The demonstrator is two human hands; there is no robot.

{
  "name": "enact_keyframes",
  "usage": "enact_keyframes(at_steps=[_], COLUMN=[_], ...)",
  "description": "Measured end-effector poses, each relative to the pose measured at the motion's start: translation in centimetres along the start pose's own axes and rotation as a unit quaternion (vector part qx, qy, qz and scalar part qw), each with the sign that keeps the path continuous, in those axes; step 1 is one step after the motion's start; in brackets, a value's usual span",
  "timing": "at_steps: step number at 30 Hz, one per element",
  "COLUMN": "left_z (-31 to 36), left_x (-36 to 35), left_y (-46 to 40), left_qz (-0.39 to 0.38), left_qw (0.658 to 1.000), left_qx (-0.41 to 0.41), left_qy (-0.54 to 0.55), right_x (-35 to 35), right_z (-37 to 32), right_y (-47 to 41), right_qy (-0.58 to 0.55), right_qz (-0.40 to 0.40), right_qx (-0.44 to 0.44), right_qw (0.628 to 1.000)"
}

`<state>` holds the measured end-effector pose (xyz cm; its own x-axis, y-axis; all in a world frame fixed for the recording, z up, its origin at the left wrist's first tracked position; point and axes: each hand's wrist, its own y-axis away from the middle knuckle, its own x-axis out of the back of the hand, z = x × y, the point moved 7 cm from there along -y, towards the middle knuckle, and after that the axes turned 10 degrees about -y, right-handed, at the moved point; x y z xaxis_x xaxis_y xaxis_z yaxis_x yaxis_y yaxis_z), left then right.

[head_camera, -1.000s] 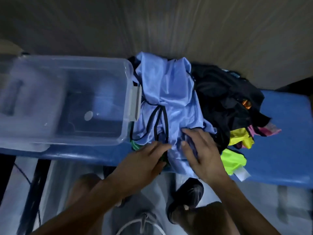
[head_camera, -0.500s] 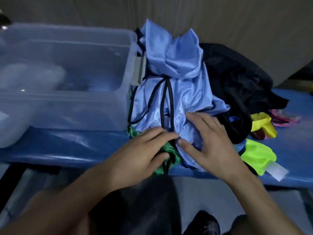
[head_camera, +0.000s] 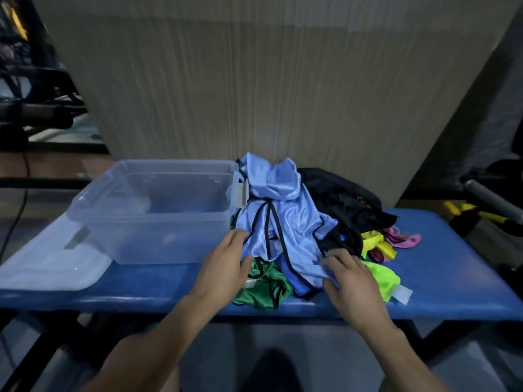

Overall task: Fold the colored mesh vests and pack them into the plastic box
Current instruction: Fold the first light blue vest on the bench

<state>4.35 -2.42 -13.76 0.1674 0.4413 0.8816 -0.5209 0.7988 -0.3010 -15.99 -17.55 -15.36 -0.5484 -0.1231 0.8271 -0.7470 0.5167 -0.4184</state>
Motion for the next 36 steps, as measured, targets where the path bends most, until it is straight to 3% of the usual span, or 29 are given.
enact_keyframes(at_steps=[5, 8, 11, 13, 15, 17, 20, 22, 25, 27, 29, 31, 33, 36], left_z=[-0.4, 0.0, 4.2, 7.4, 9.2, 10.8, 13.9, 15.9, 18.9, 20.6, 20.9, 19.8, 17.7, 14.3], left_x=[-1.9, -1.3, 2.5, 7.6, 13.8, 19.8, 23.0, 22.5, 21.9, 22.2, 22.9, 23.9, 24.4, 22.7], left_y=[-1.8, -2.7, -3.1, -3.7, -4.9, -5.8, -6.5, -6.5, -5.6, -5.2, -5.2, -5.5, -5.7, -5.6], left_qz=[-0.091, -0.068, -0.044, 0.018, 0.105, 0.157, 0.088, 0.034, -0.006, -0.008, 0.007, 0.044, 0.069, 0.045], left_qw=[0.986, 0.983, 0.977, 0.965, 0.931, 0.896, 0.909, 0.916, 0.900, 0.893, 0.891, 0.892, 0.897, 0.915], left_qx=[0.127, 0.118, 0.011, -0.048, -0.043, -0.060, -0.150, -0.191, -0.240, -0.261, -0.259, -0.237, -0.208, -0.165], left_qy=[0.065, 0.123, 0.208, 0.258, 0.347, 0.410, 0.378, 0.351, 0.365, 0.368, 0.373, 0.383, 0.383, 0.366], right_x=[2.9, 7.2, 12.7, 16.3, 19.2, 21.0, 20.6, 19.1, 16.4, 14.5, 14.2, 15.1, 16.8, 20.8], right_z=[0.3, -0.3, -0.9, -1.3, -2.0, -2.5, -3.6, -5.9, -11.1, -12.7, -12.0, -10.6, -10.1, -10.8], right_y=[0.1, -1.6, -4.7, -6.6, -7.8, -8.2, -8.2, -7.7, -6.8, -6.4, -6.4, -6.3, -6.4, -6.7], right_qy=[-0.150, -0.300, -0.424, -0.510, -0.599, -0.651, -0.642, -0.605, -0.508, -0.467, -0.457, -0.484, -0.544, -0.593], right_qz=[0.056, 0.114, 0.181, 0.223, 0.243, 0.245, 0.200, 0.143, 0.025, 0.017, 0.100, 0.158, 0.172, 0.186], right_qx=[-0.062, -0.100, -0.120, -0.138, -0.146, -0.136, -0.109, -0.063, 0.046, 0.029, -0.019, -0.048, -0.042, -0.010], right_qw=[0.985, 0.942, 0.879, 0.819, 0.749, 0.706, 0.732, 0.781, 0.860, 0.884, 0.884, 0.860, 0.820, 0.783])
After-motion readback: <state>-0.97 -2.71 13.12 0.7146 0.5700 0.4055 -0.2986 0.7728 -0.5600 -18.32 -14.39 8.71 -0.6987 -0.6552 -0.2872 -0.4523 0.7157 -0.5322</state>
